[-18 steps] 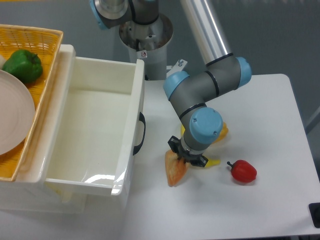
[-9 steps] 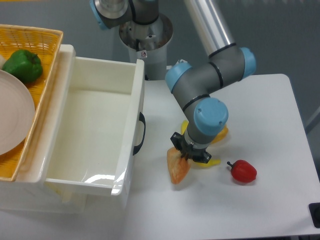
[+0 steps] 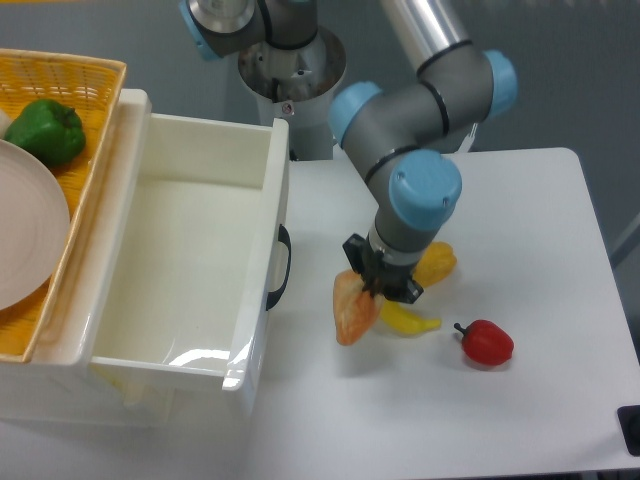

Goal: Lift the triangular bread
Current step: 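Lift the gripped bread up off the table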

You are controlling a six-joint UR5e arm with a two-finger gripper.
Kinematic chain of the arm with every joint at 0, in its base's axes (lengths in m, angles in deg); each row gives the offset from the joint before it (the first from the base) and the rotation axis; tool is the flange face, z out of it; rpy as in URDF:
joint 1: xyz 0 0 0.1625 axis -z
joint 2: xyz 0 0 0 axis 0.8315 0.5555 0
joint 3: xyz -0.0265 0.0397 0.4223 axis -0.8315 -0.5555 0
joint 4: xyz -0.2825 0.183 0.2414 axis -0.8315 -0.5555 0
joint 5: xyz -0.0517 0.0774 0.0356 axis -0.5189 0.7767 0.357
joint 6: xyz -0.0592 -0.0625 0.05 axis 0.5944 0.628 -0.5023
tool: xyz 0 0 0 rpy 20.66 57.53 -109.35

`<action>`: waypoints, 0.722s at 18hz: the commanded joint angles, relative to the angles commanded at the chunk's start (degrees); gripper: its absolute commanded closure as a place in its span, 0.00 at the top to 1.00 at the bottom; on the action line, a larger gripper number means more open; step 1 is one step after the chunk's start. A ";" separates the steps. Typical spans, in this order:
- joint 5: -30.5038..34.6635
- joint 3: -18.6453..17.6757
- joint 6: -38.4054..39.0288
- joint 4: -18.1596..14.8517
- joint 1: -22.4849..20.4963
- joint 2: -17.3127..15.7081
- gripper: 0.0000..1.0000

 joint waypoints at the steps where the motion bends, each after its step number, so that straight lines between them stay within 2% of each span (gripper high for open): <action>1: -1.15 0.00 0.00 -0.18 -0.18 -0.97 0.11; 10: -1.42 -2.72 -2.37 -0.97 -0.62 -4.93 0.10; 13: -1.25 -2.72 -2.64 -2.46 -1.05 -5.37 0.10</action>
